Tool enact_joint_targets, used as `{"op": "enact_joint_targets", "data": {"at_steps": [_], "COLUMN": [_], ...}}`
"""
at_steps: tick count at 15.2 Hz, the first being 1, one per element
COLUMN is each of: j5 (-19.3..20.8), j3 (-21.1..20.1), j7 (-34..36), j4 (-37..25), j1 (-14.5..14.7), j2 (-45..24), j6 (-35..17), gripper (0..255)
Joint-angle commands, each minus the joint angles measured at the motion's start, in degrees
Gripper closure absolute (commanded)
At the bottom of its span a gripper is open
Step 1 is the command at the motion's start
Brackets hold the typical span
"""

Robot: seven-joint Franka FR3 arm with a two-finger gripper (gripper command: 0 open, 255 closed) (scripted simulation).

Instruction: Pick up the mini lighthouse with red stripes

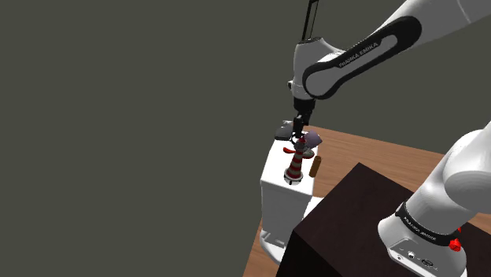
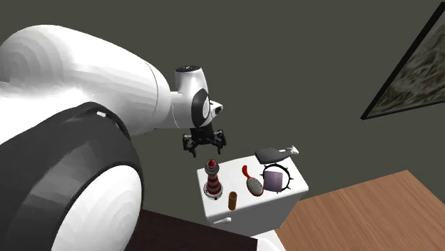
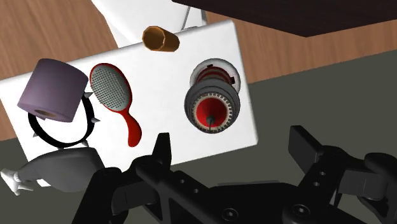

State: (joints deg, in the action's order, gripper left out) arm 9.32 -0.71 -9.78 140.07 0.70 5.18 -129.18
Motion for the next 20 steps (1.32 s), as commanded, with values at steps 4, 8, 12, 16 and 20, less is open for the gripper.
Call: {"op": "enact_joint_targets", "data": {"at_steps": [4, 8, 12, 16, 20], "j5": [4.73, 5.56, 6.38, 6.35, 6.34], "j3": [0.12, 0.3, 0.5, 0.47, 0.48], "j7": [1.57, 2.51, 3.4, 3.45, 3.42], "j4": [-2.6, -2.17, -1.95, -2.05, -2.07], "j1": [-0.26, -0.27, -0.26, -0.22, -0.23], "j2": [-9.33, -11.95, -14.42, -14.48, -14.47], "j6": [-5.16, -8.14, -10.76, -10.7, -10.67], "gripper": [0, 0, 0, 255, 255]}}
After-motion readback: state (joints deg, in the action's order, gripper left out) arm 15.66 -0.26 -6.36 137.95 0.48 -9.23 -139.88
